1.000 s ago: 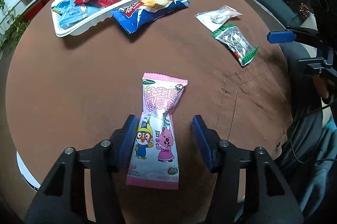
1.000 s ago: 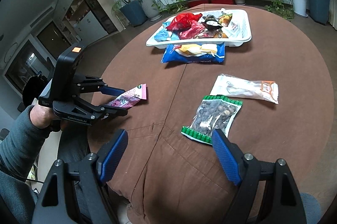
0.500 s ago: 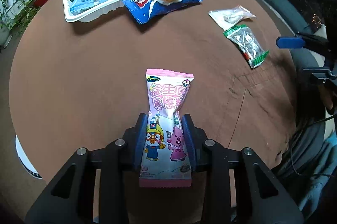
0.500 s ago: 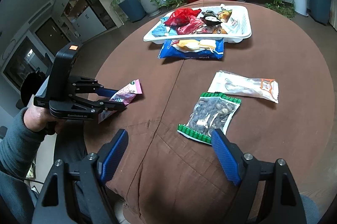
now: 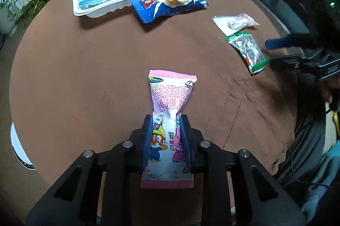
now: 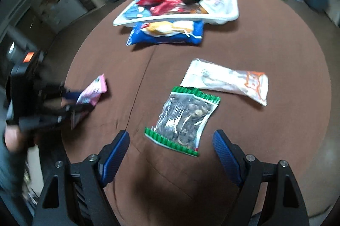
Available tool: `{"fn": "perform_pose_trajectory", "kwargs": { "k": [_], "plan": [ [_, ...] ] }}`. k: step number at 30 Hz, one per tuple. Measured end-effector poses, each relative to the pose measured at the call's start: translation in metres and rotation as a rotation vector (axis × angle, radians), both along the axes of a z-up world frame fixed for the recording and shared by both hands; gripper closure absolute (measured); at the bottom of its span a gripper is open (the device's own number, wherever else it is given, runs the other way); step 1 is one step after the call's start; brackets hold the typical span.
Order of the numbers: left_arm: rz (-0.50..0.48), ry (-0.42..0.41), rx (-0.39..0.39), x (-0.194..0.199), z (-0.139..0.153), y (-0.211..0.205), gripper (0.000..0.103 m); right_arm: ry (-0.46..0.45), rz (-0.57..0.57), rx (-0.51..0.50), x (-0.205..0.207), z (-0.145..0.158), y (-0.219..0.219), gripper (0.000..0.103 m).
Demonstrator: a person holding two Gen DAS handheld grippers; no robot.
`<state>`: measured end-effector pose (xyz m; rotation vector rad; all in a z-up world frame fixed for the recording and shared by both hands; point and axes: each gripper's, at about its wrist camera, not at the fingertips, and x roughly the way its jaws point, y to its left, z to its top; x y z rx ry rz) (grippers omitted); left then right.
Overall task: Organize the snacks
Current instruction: 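Grasp the pink candy packet with the left tool while the right tool grips the green-edged nut bag, then carry the pink candy packet and green-edged nut bag over the white tray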
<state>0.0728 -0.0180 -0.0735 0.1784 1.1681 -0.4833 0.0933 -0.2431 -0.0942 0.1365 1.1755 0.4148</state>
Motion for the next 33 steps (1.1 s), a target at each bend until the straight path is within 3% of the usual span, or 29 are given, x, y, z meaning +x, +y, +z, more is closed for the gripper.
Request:
{"fn": "perform_pose_trajectory", "kwargs": {
  "k": [10,16,24,33],
  "plan": [
    [0.002,-0.009,-0.011,-0.002,-0.001,0.001,0.082,-0.019,-0.068,-0.125,0.017,-0.011,0.020,0.024],
    [0.000,-0.011,-0.021,-0.002,0.000,0.000,0.084,-0.053,-0.056,-0.217,0.017,-0.011,0.024,0.046],
    [-0.004,-0.012,-0.039,-0.004,0.002,-0.001,0.085,-0.047,-0.051,-0.164,0.009,-0.008,0.018,0.068],
    [0.015,-0.010,-0.096,-0.006,0.005,0.005,0.085,-0.063,-0.075,-0.059,-0.005,0.002,0.011,0.071]
  ]
}}
